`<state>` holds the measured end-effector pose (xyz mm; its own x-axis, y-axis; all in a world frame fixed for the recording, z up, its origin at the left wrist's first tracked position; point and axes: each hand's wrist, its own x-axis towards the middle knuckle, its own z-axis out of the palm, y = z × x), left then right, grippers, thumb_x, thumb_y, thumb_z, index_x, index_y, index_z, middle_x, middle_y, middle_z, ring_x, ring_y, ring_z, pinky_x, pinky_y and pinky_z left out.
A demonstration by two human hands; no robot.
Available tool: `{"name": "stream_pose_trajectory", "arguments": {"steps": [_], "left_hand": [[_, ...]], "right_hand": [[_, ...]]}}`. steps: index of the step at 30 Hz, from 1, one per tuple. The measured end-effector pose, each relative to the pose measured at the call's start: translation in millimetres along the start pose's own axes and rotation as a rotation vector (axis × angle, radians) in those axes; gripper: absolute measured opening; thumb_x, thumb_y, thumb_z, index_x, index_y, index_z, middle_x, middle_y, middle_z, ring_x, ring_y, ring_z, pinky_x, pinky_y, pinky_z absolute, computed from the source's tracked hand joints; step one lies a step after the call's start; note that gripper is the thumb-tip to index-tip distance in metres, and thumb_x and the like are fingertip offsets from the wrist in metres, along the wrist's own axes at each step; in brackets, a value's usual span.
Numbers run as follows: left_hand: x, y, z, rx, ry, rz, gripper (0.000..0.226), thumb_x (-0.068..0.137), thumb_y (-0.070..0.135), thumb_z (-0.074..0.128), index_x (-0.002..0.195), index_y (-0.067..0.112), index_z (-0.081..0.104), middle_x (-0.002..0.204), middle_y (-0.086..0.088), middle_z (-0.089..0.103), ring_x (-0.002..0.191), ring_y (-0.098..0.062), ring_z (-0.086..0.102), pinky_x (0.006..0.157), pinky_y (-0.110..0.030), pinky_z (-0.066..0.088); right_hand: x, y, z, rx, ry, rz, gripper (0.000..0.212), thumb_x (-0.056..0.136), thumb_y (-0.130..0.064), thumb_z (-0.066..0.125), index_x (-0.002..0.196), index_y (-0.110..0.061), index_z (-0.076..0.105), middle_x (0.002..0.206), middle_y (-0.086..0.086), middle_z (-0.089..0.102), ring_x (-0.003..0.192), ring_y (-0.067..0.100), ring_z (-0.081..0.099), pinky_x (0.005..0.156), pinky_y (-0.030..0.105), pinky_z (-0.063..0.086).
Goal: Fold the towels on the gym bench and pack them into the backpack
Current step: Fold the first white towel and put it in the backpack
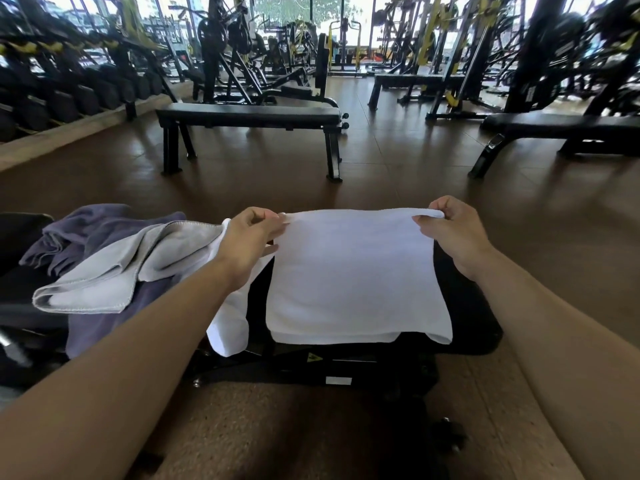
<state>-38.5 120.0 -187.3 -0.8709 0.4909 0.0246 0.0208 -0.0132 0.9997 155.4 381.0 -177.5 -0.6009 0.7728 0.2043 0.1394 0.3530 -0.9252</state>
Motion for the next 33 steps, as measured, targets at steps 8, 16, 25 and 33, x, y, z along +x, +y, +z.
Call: {"name": "stream_pose_trajectory", "arguments": {"steps": [8, 16, 25, 33], "left_hand": [[-9.6, -6.2, -12.9, 0.126, -0.157, -0.067, 0.05, 0.079, 0.008, 0.084, 0.118, 0.021, 0.057, 0.123, -0.006, 0.069, 0.116, -0.021, 0.067, 0.1, -0.044, 0.055], [-10.1, -13.6, -3.6, 0.266, -0.267, -0.057, 0.086, 0.087, -0.003, 0.072, 0.157, 0.022, 0.027, 0.155, 0.0, 0.044, 0.13, -0.019, 0.056, 0.112, -0.039, 0.045], [1.2, -19.6, -3.0, 0.218, -0.182, -0.062, 0.081, 0.088, -0.004, 0.071, 0.156, 0.016, 0.032, 0.152, -0.001, 0.049, 0.127, -0.023, 0.06, 0.103, -0.045, 0.054], [5.7, -16.6, 4.7, 0.128, -0.265, -0.069, 0.106, 0.093, -0.002, 0.066, 0.161, 0.029, -0.009, 0.169, 0.009, 0.015, 0.143, -0.019, 0.043, 0.108, -0.033, 0.045]], "right_hand": [[-10.3, 15.5, -4.5, -0.198, 0.022, 0.023, 0.008, 0.095, -0.03, 0.07, 0.091, -0.023, 0.069, 0.095, -0.01, 0.071, 0.094, 0.012, 0.066, 0.081, 0.029, 0.051], [-6.4, 22.7, 3.6, -0.188, -0.116, 0.157, 0.026, 0.086, -0.032, 0.08, 0.102, -0.015, 0.067, 0.102, 0.008, 0.07, 0.076, 0.018, 0.068, 0.074, 0.039, 0.062], [-0.9, 14.8, 11.1, -0.328, -0.17, 0.186, 0.025, 0.086, -0.038, 0.078, 0.088, -0.013, 0.075, 0.078, 0.006, 0.071, 0.06, 0.016, 0.06, 0.058, 0.026, 0.047], [9.1, 11.2, 23.5, 0.307, -0.097, 0.419, 0.036, 0.096, -0.007, 0.067, 0.128, -0.013, 0.052, 0.123, 0.01, 0.061, 0.101, 0.034, 0.071, 0.073, 0.036, 0.061]]}}
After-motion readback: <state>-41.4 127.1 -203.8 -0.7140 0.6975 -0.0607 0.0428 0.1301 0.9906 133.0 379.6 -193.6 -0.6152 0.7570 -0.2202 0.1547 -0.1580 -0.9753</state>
